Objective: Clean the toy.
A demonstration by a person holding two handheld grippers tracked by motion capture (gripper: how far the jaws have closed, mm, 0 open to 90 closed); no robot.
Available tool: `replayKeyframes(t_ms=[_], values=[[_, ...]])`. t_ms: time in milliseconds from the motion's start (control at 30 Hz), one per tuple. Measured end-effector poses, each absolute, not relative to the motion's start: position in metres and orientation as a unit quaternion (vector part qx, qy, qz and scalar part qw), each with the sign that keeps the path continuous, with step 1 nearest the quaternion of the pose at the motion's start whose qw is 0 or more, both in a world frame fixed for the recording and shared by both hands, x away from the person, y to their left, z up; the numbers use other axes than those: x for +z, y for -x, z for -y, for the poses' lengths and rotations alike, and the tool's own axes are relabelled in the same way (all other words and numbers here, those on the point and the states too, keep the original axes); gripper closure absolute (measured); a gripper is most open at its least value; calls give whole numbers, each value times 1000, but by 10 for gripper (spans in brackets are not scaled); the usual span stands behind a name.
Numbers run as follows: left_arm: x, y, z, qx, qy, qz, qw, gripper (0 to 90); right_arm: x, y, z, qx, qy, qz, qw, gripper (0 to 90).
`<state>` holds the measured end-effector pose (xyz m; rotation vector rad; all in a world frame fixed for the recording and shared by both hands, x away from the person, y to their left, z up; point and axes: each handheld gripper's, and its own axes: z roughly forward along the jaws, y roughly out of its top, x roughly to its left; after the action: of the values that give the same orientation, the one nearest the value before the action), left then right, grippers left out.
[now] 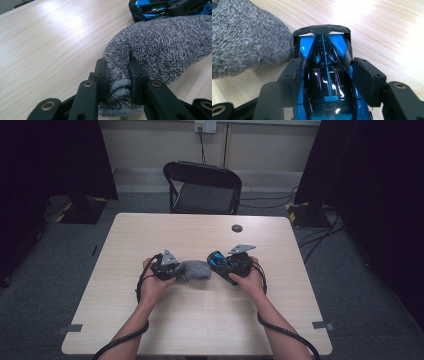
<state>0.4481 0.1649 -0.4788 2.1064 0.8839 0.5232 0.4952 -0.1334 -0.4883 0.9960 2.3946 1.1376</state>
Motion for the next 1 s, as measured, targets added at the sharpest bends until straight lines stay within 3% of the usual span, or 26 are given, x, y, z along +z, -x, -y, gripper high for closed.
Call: replayKeyframes(t_ms=[367,1000], values=[[-474,-427,-175,194,-826,-339,407,722,-489,-495,133,398,-348,-834,157,415],[-474,-385,-126,140,-862,-242,423,719,-488,-494,132,391,-347,-837,160,400]])
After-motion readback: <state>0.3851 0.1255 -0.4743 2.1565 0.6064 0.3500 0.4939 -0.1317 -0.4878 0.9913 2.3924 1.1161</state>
